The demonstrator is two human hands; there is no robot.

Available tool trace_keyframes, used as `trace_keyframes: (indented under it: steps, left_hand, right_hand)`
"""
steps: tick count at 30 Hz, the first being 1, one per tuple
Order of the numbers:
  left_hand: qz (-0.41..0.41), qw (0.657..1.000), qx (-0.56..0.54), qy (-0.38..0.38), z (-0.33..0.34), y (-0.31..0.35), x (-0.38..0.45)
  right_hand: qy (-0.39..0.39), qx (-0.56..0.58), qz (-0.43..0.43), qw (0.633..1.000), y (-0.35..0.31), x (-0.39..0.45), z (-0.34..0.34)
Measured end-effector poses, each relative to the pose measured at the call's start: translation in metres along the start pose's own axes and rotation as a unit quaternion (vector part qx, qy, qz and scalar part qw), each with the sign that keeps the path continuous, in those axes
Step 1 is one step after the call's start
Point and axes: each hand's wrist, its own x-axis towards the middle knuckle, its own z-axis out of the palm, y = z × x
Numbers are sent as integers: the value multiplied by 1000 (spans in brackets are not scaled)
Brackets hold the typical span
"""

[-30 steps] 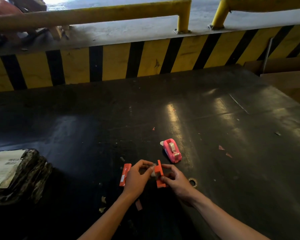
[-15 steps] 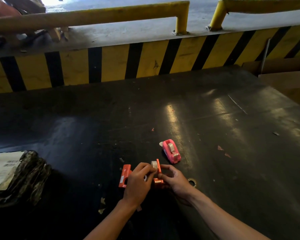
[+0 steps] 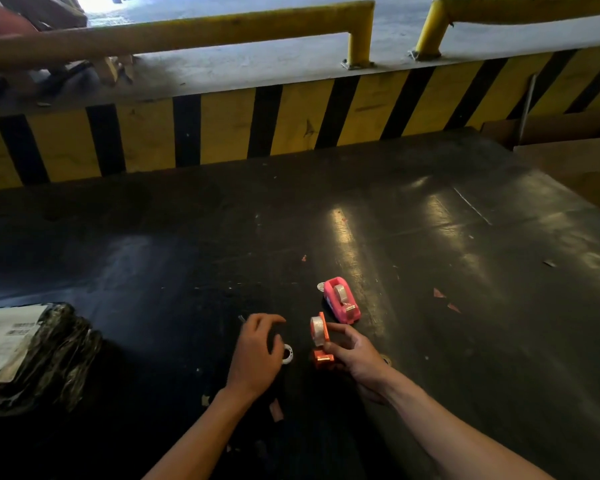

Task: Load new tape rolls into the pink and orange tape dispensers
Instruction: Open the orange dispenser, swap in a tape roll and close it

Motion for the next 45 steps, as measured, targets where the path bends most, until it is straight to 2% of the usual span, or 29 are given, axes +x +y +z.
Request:
trace_keyframes:
  steps: [1, 3, 5, 7, 13, 20, 23, 25, 28, 31, 33, 37, 45]
  left_hand:
    - [-53, 998, 37, -8, -1, -6, 5]
    - [-167, 979, 96, -72, -5, -19, 14]
    - [-230, 957, 106, -139, -3, -37, 19]
    - [-251, 947, 78, -183, 0, -51, 20]
    - [-287, 935, 20, -209, 1, -65, 22]
    - [-284, 942, 59, -169, 8, -53, 30]
    - [-300, 940, 44, -153, 10, -55, 31]
    - [-313, 938, 9, -147, 10, -54, 32]
    - [-356, 916, -153, -106, 5, -36, 30]
    - [-402, 844, -339, -101, 2, -12, 28]
    - [-410, 804, -410, -130, -1, 5, 25]
    - [-402, 768, -464, -183, -1, 26, 18]
    - [-398, 755, -492, -172, 0, 36, 16]
  right_hand:
    - [1, 3, 1, 1000, 0, 0, -1]
    - [2, 10, 3, 1000, 2, 2, -3]
    - [1, 13, 5, 1000, 2, 2, -4]
    - [-2, 10, 8, 1000, 1, 2, -5]
    - [-5, -9, 19, 1000, 4, 0, -5]
    - [-12, -53, 20, 998, 4, -3, -1]
    - [-7, -62, 11, 998, 4, -2, -3]
    - [-1, -60, 8, 998, 5, -1, -6]
    - [3, -47, 5, 999, 5, -1, -9]
    - [1, -29, -3, 1000, 7, -2, -8]
    - [-4, -28, -11, 1000, 8, -2, -6]
    - [-25, -12, -16, 999, 5, -4, -1]
    - [-31, -7, -11, 999, 3, -7, -1]
